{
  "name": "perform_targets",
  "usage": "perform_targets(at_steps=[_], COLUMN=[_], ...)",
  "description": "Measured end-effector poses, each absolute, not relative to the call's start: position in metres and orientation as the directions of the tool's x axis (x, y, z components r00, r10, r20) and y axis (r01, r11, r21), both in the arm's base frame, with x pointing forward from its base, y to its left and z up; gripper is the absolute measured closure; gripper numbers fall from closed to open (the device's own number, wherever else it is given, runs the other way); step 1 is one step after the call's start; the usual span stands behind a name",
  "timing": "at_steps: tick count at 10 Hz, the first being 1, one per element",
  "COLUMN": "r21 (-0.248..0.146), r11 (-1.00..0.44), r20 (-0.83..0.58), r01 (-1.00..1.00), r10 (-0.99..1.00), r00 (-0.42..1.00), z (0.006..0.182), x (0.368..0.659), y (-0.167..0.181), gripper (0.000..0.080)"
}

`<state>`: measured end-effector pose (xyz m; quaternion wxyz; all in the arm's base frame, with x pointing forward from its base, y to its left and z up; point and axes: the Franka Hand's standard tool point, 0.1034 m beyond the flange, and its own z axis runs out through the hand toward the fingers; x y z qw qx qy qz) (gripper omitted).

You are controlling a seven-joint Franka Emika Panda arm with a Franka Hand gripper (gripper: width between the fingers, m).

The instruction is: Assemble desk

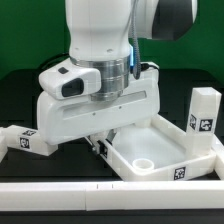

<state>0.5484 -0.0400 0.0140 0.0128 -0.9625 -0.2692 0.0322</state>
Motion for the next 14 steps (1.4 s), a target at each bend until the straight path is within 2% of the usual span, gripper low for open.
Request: perform_targets(at_steps=[2,3,4,5,7,9,10,11,12,13,14], r21=[-0.039,-0.034,-0.009,0.001,-0.005,-0.011,0.002,-0.009,-0.003,0.027,0.015], r11=[-0.766,-0.665,-0.534,-0.425,-0.357,-0.209,-0.075,0.055,0.141,0.192,0.203], r20=[-0.058,-0.044,-0.049,-0.05,-0.067,-0.09,-0.085,-0.074,-0.069,-0.091,-0.098], r01=[0.642,0.746,0.845,0.905,0.934,0.978,0.997,0.998,0.99,0.981,0.979], r10=[0.643,0.747,0.844,0.904,0.932,0.974,0.994,0.996,0.988,0.978,0.975], r00=[0.764,0.664,0.533,0.424,0.356,0.207,0.075,-0.055,-0.141,-0.188,-0.201], z=[0.015,0.026,0.036,0.039,0.036,0.036,0.041,0.045,0.046,0.044,0.042], x=[0.55,0.567,0.589,0.596,0.592,0.592,0.602,0.613,0.625,0.625,0.622], y=[-0.043,-0.036,-0.029,-0.021,-0.029,-0.033,-0.022,-0.005,0.0,-0.004,-0.008], gripper=[0.0742,0.0742,0.0742,0.0742,0.0742,0.0742,0.0742,0.0742,0.0742,0.0742,0.0742])
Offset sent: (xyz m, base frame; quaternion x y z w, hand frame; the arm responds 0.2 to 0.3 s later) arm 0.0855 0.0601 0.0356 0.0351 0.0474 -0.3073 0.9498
